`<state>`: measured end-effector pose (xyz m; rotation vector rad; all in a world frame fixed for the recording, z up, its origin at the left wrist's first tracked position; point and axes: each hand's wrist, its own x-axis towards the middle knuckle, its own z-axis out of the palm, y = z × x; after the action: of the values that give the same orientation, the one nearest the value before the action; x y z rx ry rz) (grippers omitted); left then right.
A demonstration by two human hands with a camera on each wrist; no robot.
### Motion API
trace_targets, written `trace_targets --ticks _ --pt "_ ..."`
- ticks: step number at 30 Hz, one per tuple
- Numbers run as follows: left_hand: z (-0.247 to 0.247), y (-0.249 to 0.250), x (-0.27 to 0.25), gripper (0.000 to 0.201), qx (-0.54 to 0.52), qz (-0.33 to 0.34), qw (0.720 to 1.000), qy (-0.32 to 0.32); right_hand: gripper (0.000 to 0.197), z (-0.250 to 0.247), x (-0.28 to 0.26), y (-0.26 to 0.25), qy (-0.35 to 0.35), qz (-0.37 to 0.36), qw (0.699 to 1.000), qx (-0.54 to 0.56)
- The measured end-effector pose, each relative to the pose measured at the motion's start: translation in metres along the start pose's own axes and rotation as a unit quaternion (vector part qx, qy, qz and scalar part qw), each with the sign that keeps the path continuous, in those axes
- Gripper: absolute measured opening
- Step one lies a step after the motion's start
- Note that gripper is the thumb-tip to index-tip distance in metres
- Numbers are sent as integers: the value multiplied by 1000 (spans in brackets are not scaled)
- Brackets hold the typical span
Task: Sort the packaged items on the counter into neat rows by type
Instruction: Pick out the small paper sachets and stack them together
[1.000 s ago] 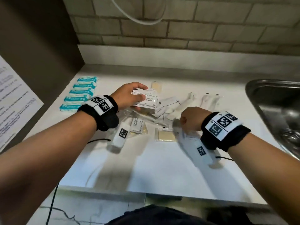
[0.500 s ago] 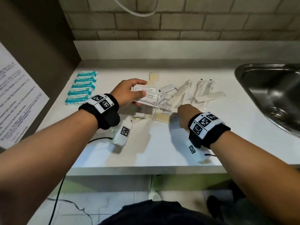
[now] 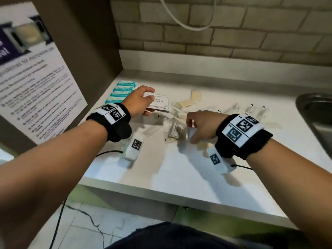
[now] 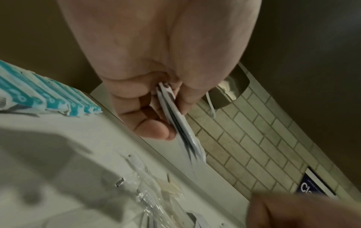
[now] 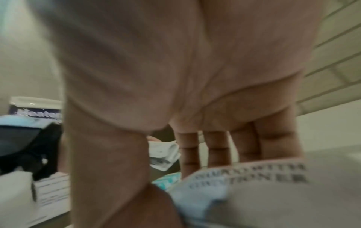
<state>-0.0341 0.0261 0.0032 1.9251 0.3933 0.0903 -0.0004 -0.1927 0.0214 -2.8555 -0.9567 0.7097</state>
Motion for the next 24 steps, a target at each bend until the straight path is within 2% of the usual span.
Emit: trace_targets --ticks 3,9,12,15,18,21,24 --pt "-1 5 2 26 -18 -12 1000 22 38 -14 22 -18 -1 -102 995 -15" --pt "-6 4 4 18 -25 -20 998 61 41 -2 73 -18 -31 -157 979 -124" --pt "-5 -2 3 17 -23 -25 997 70 37 7 83 -15 4 -179 968 -178" --pt "-3 -6 1 18 -29 -32 996 80 43 2 87 -6 53 -171 974 -137" --pt "3 -10 2 17 -25 -41 995 86 47 -8 91 10 74 -183 974 -107" --pt "13 -12 5 17 -29 -54 994 90 42 -18 92 20 82 -199 974 -66" --pt "24 -8 11 18 -46 -61 993 86 25 -33 88 17 85 -234 968 18"
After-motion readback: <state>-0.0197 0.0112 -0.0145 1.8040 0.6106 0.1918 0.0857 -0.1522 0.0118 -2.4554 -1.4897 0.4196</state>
